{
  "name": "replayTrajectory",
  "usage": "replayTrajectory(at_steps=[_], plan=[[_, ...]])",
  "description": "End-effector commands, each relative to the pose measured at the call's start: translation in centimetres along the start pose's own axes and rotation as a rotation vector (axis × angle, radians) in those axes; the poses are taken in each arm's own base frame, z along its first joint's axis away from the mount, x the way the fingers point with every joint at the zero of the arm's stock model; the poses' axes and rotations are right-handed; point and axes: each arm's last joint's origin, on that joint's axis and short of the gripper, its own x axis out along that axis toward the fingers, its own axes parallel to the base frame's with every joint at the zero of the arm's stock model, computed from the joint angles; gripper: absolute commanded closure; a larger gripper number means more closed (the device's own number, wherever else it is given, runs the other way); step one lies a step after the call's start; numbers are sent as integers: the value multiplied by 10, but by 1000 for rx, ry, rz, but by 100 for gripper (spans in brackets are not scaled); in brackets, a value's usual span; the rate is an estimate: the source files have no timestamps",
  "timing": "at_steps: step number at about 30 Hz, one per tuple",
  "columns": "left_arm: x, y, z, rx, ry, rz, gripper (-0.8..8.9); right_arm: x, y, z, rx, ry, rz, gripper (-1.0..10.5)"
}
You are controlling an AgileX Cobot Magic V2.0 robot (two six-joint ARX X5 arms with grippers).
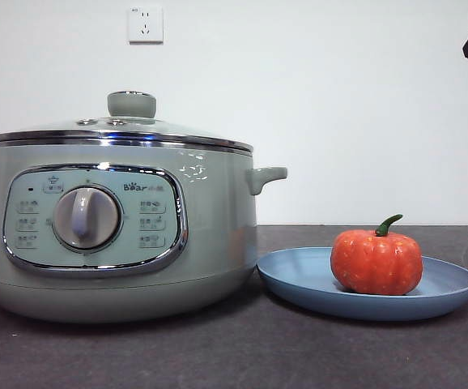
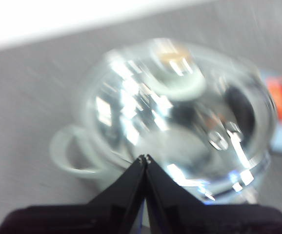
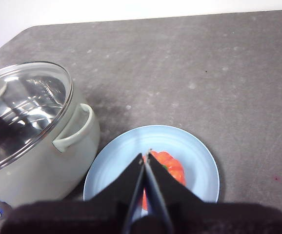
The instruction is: Take the pumpkin out from the steamer,put the pumpkin in the blue plate,close the lid
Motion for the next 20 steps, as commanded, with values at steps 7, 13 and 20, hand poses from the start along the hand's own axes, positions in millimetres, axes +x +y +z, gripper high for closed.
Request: replayTrajectory(at_steps=[7, 13, 20], plan=[[-46, 16, -18, -4, -219, 255, 816, 1, 0, -2, 11, 0, -3, 946], [-34, 25, -44, -48, -198, 436, 816, 1, 0, -2, 11, 0, -3, 946], [0, 33, -71, -78, -212, 411, 816, 1, 0, -2, 11, 0, -3, 946]])
